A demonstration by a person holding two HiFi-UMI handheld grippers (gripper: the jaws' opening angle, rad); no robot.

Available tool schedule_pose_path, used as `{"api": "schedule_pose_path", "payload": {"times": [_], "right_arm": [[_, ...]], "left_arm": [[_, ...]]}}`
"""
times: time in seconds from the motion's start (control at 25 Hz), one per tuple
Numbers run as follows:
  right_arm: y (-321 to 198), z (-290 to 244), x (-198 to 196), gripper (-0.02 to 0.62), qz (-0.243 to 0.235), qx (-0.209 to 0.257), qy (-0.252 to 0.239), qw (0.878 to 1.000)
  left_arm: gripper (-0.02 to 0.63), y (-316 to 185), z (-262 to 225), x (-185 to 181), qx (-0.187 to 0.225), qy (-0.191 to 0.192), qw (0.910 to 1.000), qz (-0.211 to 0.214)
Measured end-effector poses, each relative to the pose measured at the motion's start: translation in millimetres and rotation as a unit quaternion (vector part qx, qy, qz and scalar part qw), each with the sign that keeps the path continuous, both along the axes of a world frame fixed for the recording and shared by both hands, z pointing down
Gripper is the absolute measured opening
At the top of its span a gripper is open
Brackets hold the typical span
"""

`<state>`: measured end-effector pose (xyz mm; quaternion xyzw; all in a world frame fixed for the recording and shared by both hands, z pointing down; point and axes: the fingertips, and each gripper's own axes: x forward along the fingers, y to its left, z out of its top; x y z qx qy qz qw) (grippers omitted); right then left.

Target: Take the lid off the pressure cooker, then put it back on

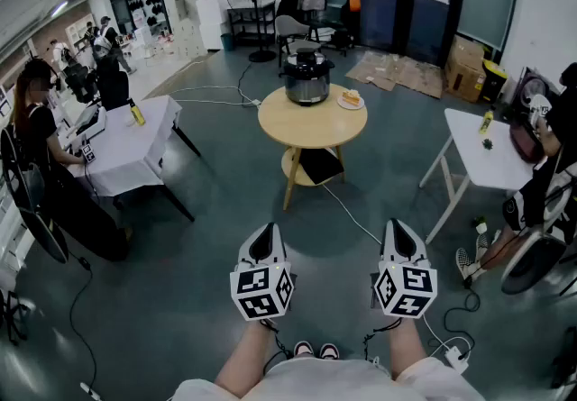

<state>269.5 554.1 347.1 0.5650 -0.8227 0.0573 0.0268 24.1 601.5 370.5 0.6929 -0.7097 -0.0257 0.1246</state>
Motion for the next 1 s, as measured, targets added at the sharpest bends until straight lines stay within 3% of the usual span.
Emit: {"api": "schedule_pose_path", "payload": {"times": [0.44, 0.8, 0.92, 1.0], "right_arm": [[-4, -4, 11, -0.002, -0.014, 0.006, 0.005, 1.0], [-20, 4, 32, 0.0, -0.016, -0.015, -0.029, 0.999], [-24, 8, 37, 0.0, -0.011, -0.02, -0.035, 0.999], [-26, 10, 39, 0.0, -0.009, -0.023, -0.039, 0.999]], "left_arm": [[-0.005, -9, 12, 7, -0.008, 0.02, 0.9997, -0.012], [-0.002, -23, 7, 23, -0.007, 0.0, 0.9999, 0.008], [0.077, -30, 3, 29, -0.009, -0.003, 0.9995, 0.028], [0.086, -32, 1, 33, -0.011, -0.01, 0.9992, 0.038]]}}
